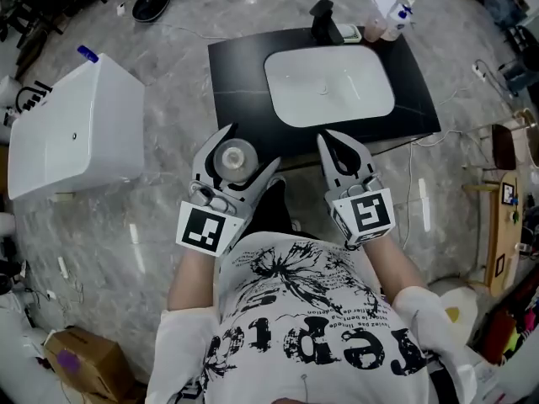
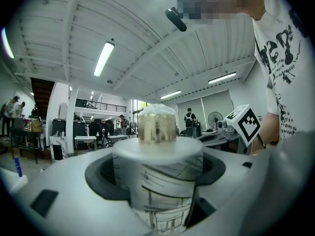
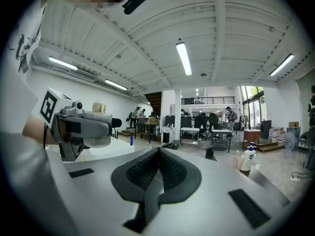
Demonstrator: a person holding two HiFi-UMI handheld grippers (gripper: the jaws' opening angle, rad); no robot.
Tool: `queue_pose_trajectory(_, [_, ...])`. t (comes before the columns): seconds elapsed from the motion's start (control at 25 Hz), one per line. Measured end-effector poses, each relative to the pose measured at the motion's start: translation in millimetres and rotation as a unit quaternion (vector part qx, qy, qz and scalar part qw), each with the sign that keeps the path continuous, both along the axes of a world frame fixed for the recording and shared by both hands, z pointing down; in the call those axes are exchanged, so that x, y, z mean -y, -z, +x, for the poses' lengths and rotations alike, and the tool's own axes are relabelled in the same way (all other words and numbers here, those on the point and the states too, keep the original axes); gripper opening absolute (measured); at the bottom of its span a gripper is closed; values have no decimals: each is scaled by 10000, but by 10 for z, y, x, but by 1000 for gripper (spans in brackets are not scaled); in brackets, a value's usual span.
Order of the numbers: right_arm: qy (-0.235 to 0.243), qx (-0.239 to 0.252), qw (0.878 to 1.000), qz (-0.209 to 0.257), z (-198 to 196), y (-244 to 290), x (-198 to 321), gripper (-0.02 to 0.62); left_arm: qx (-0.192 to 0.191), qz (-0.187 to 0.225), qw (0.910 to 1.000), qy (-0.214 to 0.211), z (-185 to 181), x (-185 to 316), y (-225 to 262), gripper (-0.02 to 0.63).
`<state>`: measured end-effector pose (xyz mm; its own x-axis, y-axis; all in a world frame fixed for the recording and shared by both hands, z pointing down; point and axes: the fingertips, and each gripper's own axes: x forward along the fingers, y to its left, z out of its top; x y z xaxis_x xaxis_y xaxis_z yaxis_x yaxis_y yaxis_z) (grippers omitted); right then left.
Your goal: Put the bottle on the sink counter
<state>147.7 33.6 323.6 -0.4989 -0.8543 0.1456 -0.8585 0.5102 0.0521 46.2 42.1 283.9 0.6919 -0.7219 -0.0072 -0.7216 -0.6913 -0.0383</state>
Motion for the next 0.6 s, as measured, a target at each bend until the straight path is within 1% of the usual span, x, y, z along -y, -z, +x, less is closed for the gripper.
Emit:
queue_pose_trajectory(0.2, [25, -10, 9999, -103, -32, -155, 816, 15, -18, -53, 10000, 82, -7, 841, -214, 348])
queue_pose_trajectory(0.4, [111, -62, 9996, -238, -146, -331, 1696, 15, 26, -94, 9999, 107, -78, 1749, -417, 348])
queue_pose_trajectory(0.6, [150, -40, 9989, -451, -273, -636, 2577, 15, 126, -190, 9997, 53, -144, 2671, -807, 348])
